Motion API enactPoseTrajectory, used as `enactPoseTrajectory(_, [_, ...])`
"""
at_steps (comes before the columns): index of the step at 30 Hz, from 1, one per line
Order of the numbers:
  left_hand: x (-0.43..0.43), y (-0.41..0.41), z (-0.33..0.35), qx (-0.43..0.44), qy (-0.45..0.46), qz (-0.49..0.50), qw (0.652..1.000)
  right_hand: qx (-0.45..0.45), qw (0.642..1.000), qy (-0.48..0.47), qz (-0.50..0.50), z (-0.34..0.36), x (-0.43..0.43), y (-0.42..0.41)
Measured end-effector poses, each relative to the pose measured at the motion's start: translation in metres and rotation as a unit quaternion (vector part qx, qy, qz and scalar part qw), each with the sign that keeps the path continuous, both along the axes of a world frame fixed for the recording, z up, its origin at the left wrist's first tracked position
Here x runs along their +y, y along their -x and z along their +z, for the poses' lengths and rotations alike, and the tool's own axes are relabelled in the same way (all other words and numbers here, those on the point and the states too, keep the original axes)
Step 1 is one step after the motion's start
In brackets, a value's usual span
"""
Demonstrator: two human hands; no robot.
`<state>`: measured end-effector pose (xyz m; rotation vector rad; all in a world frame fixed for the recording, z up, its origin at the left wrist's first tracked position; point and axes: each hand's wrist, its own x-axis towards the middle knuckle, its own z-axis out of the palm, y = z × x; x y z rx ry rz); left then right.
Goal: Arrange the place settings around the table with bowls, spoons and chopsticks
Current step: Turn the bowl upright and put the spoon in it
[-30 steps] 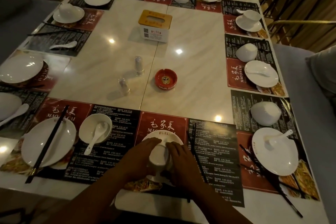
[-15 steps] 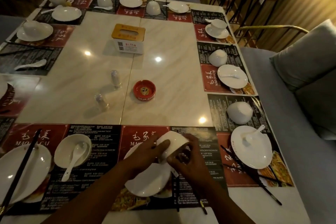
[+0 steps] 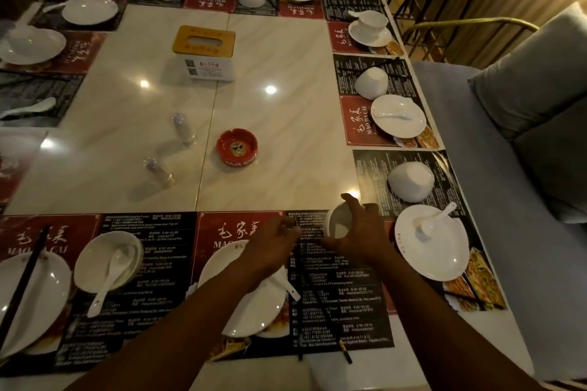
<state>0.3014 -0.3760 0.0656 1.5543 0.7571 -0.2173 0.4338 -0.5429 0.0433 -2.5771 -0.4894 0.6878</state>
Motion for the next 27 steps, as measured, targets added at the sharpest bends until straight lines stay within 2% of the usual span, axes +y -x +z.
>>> enactPoseTrajectory(2, [0.014,0.010,-0.004,-0.006,-0.047,0.026,0.999,-0.017,0.997,0.067,0.032,-0.005,0.000,-0.012])
enactPoseTrajectory(5, [0.033,0.030,-0.016,0.015,-0.092,0.064,0.994,-0.006,0.993,0.107,0.057,-0.012,-0.001,-0.025])
enactPoseTrajectory(12, [0.062,0.068,-0.036,0.045,-0.176,0.127,0.975,0.002,0.987,0.136,0.086,-0.026,0.000,-0.031])
enactPoseTrajectory(17, [0.067,0.081,-0.045,0.065,-0.200,0.127,0.969,0.014,0.985,0.141,0.098,-0.025,-0.001,-0.033])
enactPoseTrajectory(19, [0.068,0.085,-0.047,0.067,-0.208,0.122,0.968,-0.033,0.981,0.159,0.102,-0.017,0.001,-0.026])
enactPoseTrajectory(21, [0.070,0.089,-0.048,0.068,-0.209,0.120,0.968,-0.143,0.980,0.105,0.093,-0.008,0.005,-0.013])
enactPoseTrajectory(23, [0.070,0.092,-0.048,0.068,-0.212,0.117,0.968,-0.199,0.977,-0.024,0.074,0.003,0.013,0.006])
enactPoseTrajectory(25, [0.070,0.093,-0.047,0.067,-0.216,0.113,0.968,-0.122,0.987,-0.078,0.074,0.012,0.024,0.032])
enactPoseTrajectory(27, [0.067,0.093,-0.045,0.062,-0.220,0.104,0.968,-0.013,0.993,-0.035,0.111,0.009,0.032,0.062])
